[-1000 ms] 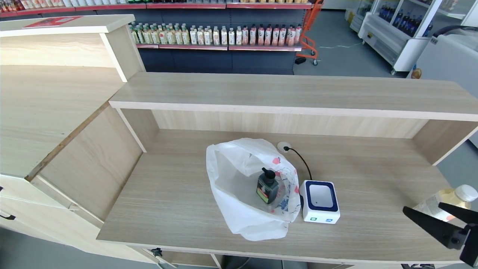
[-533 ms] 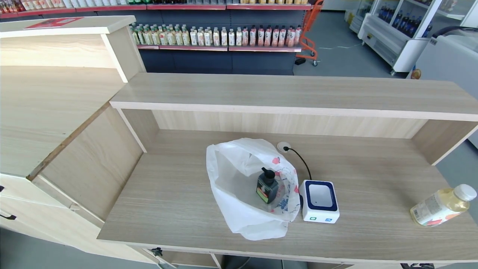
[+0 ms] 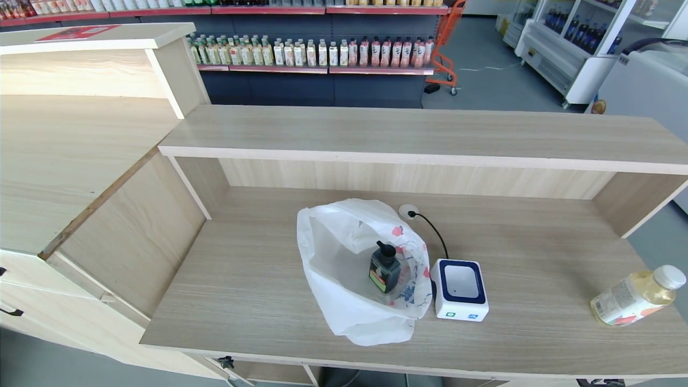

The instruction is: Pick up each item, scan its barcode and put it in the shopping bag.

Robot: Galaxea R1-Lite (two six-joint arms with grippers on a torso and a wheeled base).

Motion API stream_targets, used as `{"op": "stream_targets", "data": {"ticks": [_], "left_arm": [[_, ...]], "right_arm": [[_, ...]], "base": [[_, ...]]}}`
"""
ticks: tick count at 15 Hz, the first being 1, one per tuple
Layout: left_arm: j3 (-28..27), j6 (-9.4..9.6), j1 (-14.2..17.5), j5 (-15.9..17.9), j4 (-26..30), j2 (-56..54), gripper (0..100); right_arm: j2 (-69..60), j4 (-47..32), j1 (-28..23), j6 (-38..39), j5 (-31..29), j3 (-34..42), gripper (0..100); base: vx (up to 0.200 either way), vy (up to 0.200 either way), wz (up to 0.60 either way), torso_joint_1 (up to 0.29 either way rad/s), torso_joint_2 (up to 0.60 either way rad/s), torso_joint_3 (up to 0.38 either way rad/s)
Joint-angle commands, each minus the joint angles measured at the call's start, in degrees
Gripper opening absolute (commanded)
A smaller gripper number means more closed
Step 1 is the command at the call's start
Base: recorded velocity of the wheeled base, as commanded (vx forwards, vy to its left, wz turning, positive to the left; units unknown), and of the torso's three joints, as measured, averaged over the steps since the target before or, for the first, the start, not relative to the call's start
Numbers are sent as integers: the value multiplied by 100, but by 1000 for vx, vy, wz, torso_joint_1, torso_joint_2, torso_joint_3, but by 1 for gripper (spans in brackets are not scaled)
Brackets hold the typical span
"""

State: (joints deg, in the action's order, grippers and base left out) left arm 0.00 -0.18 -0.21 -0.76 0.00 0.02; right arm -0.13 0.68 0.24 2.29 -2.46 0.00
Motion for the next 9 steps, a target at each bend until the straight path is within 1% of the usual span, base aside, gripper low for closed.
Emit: {"op": "stream_targets", "data": {"ticks": [1,9], "left_arm": [[0,18,3,-4,0,-2,100],[0,27,3,-12,0,-2,100]], "right_arm": [[13,2,2,-1,0,0,100],[13,2,2,-1,0,0,100]], "base": [[0,-200,0,-2,2,12],[0,-200,0,4,5,-1]]}}
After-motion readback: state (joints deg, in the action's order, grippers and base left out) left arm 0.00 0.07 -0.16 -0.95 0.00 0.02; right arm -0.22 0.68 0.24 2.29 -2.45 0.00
